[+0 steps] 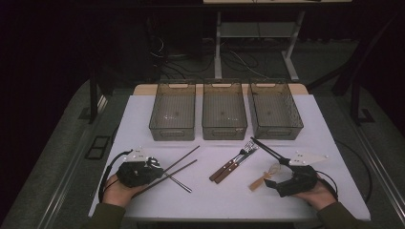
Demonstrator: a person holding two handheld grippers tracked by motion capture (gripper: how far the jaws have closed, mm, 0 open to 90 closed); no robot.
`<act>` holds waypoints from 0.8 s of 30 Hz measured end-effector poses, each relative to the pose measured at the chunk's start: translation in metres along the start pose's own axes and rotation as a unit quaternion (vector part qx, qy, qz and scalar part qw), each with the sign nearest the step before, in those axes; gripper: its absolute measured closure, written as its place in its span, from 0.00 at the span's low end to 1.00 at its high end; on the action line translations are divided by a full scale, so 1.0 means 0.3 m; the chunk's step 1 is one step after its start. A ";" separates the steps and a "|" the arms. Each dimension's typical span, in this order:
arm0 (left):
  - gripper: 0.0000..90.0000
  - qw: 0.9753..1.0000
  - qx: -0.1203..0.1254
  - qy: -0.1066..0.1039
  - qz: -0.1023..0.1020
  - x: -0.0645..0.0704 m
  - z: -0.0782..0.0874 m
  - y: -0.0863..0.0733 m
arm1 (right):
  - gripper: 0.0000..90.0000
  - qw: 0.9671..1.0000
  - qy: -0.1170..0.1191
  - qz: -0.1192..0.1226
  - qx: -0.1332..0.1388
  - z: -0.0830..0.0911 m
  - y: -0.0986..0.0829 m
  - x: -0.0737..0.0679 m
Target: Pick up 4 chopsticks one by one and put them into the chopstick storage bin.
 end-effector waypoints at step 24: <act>0.94 1.000 0.030 0.000 0.006 0.023 -0.012 0.091 | 0.01 1.000 -0.001 0.000 -0.001 0.001 -0.001 0.002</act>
Point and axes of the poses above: each handheld gripper's, and its own axes: z roughly backward along the jaws, y roughly out of its top, x roughly to its right, the point moved 8 cm from there along -z, roughly forward along the jaws, and after that the axes turned 6 degrees about -z, right-handed, at the moved point
